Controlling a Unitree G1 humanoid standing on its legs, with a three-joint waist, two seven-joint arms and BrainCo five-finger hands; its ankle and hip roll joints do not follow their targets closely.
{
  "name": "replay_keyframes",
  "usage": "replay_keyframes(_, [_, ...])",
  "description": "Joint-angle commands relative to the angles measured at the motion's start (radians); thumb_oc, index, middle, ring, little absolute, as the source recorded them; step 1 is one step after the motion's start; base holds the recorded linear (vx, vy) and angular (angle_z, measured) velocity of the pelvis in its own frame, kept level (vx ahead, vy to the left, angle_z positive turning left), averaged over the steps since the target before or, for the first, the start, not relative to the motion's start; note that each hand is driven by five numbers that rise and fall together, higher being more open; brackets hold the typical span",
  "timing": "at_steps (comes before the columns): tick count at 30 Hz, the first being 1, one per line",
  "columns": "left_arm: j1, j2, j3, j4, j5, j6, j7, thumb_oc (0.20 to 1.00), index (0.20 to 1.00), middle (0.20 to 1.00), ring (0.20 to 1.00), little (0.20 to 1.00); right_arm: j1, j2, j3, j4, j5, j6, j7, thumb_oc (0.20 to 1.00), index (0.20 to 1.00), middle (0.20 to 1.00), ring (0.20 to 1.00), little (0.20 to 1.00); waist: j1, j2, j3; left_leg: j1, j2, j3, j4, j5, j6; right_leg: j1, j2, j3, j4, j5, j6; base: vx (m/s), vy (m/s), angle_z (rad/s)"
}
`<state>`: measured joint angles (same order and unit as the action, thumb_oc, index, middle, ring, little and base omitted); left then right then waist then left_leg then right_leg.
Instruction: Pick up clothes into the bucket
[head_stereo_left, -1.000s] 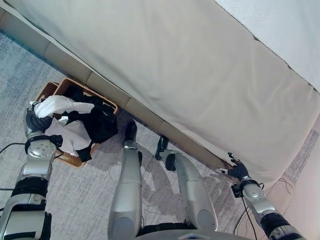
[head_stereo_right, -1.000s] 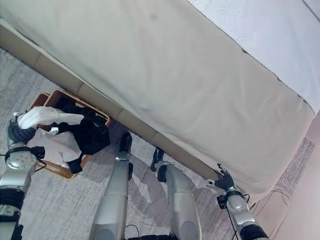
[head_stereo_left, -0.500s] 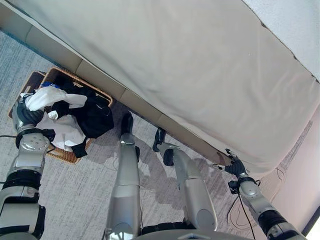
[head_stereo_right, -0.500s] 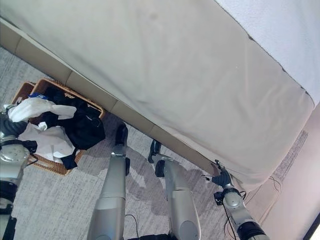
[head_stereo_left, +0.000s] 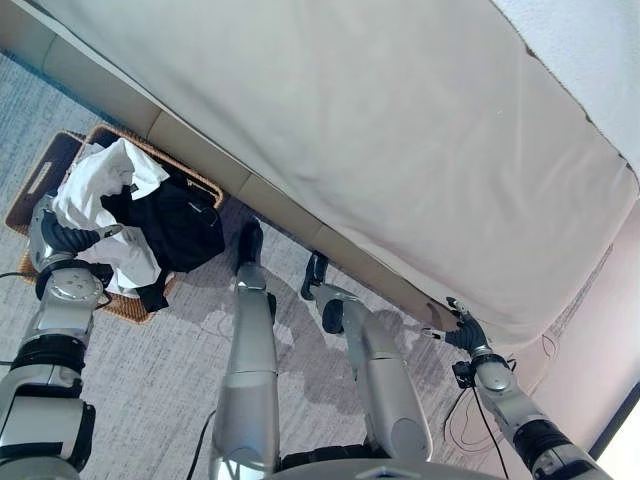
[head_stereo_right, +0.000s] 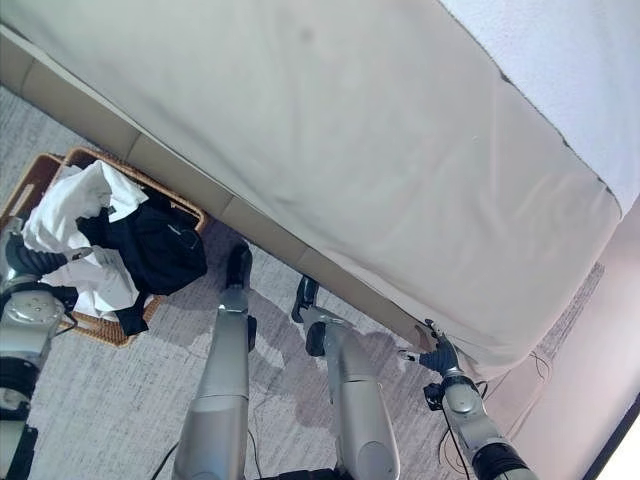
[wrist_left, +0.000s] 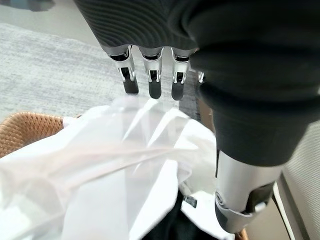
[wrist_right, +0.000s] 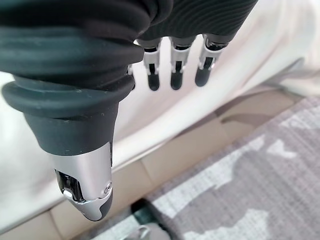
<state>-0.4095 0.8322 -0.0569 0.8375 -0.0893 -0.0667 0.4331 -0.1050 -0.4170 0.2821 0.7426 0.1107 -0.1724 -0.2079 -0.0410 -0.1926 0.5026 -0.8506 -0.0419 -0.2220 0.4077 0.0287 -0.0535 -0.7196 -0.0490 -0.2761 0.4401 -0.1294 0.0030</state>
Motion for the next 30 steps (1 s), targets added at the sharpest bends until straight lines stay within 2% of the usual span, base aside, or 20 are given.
replay_keyframes(1, [0.064, -0.006, 0.074, 0.002, 0.074, 0.022, 0.008, 1.0, 1.0, 1.0, 1.0, 1.0, 0.036, -0.035, -0.028, -0.014, 0.008, 0.007, -0.017, 1.0, 1.0, 1.0, 1.0, 1.0, 0.038, -0.015, 0.017, 0.047, -0.022, 0.046, 0.049, -0.065, 0.058, 0.031, -0.028, 0.066, -0.106, 0.121, 0.059, 0.0, 0.0, 0.0])
replay_keyframes(3, [0.065, -0.017, 0.079, 0.056, 0.069, 0.021, 0.003, 1.0, 1.0, 1.0, 1.0, 1.0, 0.036, -0.034, -0.033, -0.006, 0.005, 0.012, -0.015, 1.0, 1.0, 1.0, 1.0, 1.0, 0.037, -0.009, 0.017, 0.066, -0.021, 0.053, 0.044, -0.065, 0.059, 0.045, -0.028, 0.072, -0.105, 0.119, 0.058, 0.0, 0.036, -0.05])
replay_keyframes(4, [0.091, -0.057, 0.085, 0.078, 0.059, 0.018, -0.003, 1.0, 1.0, 1.0, 1.0, 1.0, 0.034, -0.035, -0.045, 0.003, 0.0, 0.018, -0.011, 1.0, 1.0, 1.0, 1.0, 1.0, 0.043, 0.011, 0.017, 0.106, -0.023, 0.066, 0.026, -0.063, 0.059, 0.077, -0.032, 0.083, -0.109, 0.115, 0.057, 0.0, 0.042, -0.08])
replay_keyframes(5, [0.094, -0.059, 0.087, 0.076, 0.059, 0.019, -0.003, 1.0, 1.0, 1.0, 1.0, 1.0, 0.035, -0.036, -0.044, 0.003, 0.0, 0.018, -0.011, 1.0, 1.0, 1.0, 1.0, 1.0, 0.042, 0.011, 0.017, 0.108, -0.022, 0.066, 0.024, -0.063, 0.059, 0.079, -0.032, 0.083, -0.11, 0.116, 0.057, 0.0, 0.039, -0.15])
replay_keyframes(8, [0.138, -0.138, 0.107, 0.122, 0.013, 0.002, -0.031, 1.0, 1.0, 1.0, 1.0, 1.0, 0.032, -0.036, -0.068, 0.033, -0.009, 0.031, -0.012, 1.0, 1.0, 1.0, 1.0, 1.0, 0.05, 0.053, 0.017, 0.193, -0.026, 0.082, -0.014, -0.055, 0.059, 0.146, -0.04, 0.1, -0.116, 0.11, 0.056, 0.02, 0.038, -0.18])
replay_keyframes(9, [0.173, -0.2, 0.11, 0.142, -0.018, -0.008, -0.055, 1.0, 1.0, 1.0, 1.0, 1.0, 0.03, -0.035, -0.084, 0.051, -0.018, 0.038, -0.009, 1.0, 1.0, 1.0, 1.0, 1.0, 0.053, 0.079, 0.006, 0.255, -0.028, 0.094, -0.038, -0.053, 0.059, 0.196, -0.045, 0.112, -0.121, 0.104, 0.054, 0.04, 0.046, -0.14])
replay_keyframes(10, [0.173, -0.2, 0.11, 0.142, -0.018, -0.009, -0.055, 1.0, 1.0, 1.0, 1.0, 1.0, 0.03, -0.035, -0.084, 0.051, -0.018, 0.038, -0.009, 1.0, 1.0, 1.0, 1.0, 1.0, 0.053, 0.08, 0.008, 0.258, -0.028, 0.094, -0.04, -0.052, 0.059, 0.199, -0.045, 0.113, -0.122, 0.104, 0.055, 0.07, 0.058, -0.17])
replay_keyframes(11, [0.196, -0.233, 0.108, 0.148, -0.038, -0.018, -0.073, 1.0, 1.0, 1.0, 1.0, 1.0, 0.032, -0.037, -0.096, 0.071, -0.024, 0.046, -0.007, 1.0, 1.0, 1.0, 1.0, 1.0, 0.051, 0.093, -0.008, 0.292, -0.032, 0.101, -0.059, -0.049, 0.059, 0.226, -0.046, 0.118, -0.127, 0.1, 0.054, 0.0, 0.051, -0.11])
replay_keyframes(12, [0.219, -0.268, 0.107, 0.155, -0.052, -0.025, -0.095, 1.0, 1.0, 1.0, 1.0, 1.0, 0.032, -0.037, -0.107, 0.079, -0.029, 0.05, -0.006, 1.0, 1.0, 1.0, 1.0, 1.0, 0.05, 0.107, -0.023, 0.319, -0.037, 0.108, -0.087, -0.015, 0.062, 0.248, -0.052, 0.117, -0.145, 0.124, 0.049, 0.04, 0.072, -0.06])
replay_keyframes(17, [0.321, -0.396, 0.082, 0.144, -0.091, -0.046, -0.187, 1.0, 1.0, 1.0, 1.0, 1.0, 0.066, -0.033, -0.157, 0.124, -0.064, 0.071, 0.025, 1.0, 1.0, 1.0, 1.0, 1.0, 0.037, 0.164, -0.106, 0.492, -0.035, 0.121, -0.178, -0.01, 0.061, 0.396, -0.054, 0.132, -0.186, 0.112, 0.054, 0.12, 0.006, -0.08])
replay_keyframes(19, [0.369, -0.449, 0.093, 0.126, -0.156, -0.083, -0.239, 1.0, 1.0, 1.0, 1.0, 1.0, 0.102, -0.005, -0.202, 0.153, -0.031, 0.066, 0.049, 1.0, 1.0, 1.0, 1.0, 1.0, 0.029, 0.187, -0.172, 0.58, -0.031, 0.126, -0.241, 0.0, 0.057, 0.47, -0.049, 0.137, -0.227, 0.107, 0.059, 0.18, -0.056, 0.0])
replay_keyframes(20, [0.369, -0.449, 0.093, 0.126, -0.157, -0.083, -0.239, 1.0, 1.0, 1.0, 1.0, 1.0, 0.102, -0.005, -0.202, 0.153, -0.031, 0.066, 0.049, 1.0, 1.0, 1.0, 1.0, 1.0, 0.028, 0.187, -0.174, 0.578, -0.031, 0.125, -0.244, 0.004, 0.057, 0.468, -0.049, 0.136, -0.231, 0.111, 0.059, 0.15, -0.072, 0.0])
replay_keyframes(24, [0.413, -0.515, 0.107, 0.127, -0.238, -0.11, -0.296, 1.0, 1.0, 1.0, 1.0, 1.0, 0.148, 0.055, -0.258, 0.204, 0.102, 0.03, 0.107, 1.0, 1.0, 1.0, 1.0, 1.0, 0.014, 0.205, -0.258, 0.668, -0.027, 0.13, -0.301, 0.008, 0.054, 0.546, -0.031, 0.141, -0.281, 0.105, 0.06, 0.11, -0.065, -0.03])
replay_keyframes(27, [0.439, -0.537, 0.094, 0.155, -0.197, -0.111, -0.318, 1.0, 1.0, 1.0, 1.0, 1.0, 0.173, 0.089, -0.264, 0.248, 0.111, 0.027, 0.124, 1.0, 1.0, 1.0, 1.0, 1.0, 0.002, 0.208, -0.328, 0.752, -0.014, 0.148, -0.34, 0.0, 0.053, 0.627, -0.017, 0.161, -0.326, 0.101, 0.062, 0.14, -0.071, -0.06])
replay_keyframes(30, [0.441, -0.545, 0.081, 0.168, -0.175, -0.113, -0.328, 1.0, 1.0, 1.0, 1.0, 1.0, 0.181, 0.1, -0.271, 0.264, 0.124, 0.025, 0.136, 1.0, 1.0, 1.0, 1.0, 1.0, -0.005, 0.207, -0.36, 0.783, -0.007, 0.162, -0.352, -0.005, 0.051, 0.658, -0.011, 0.171, -0.346, 0.103, 0.062, 0.1, -0.052, -0.22])
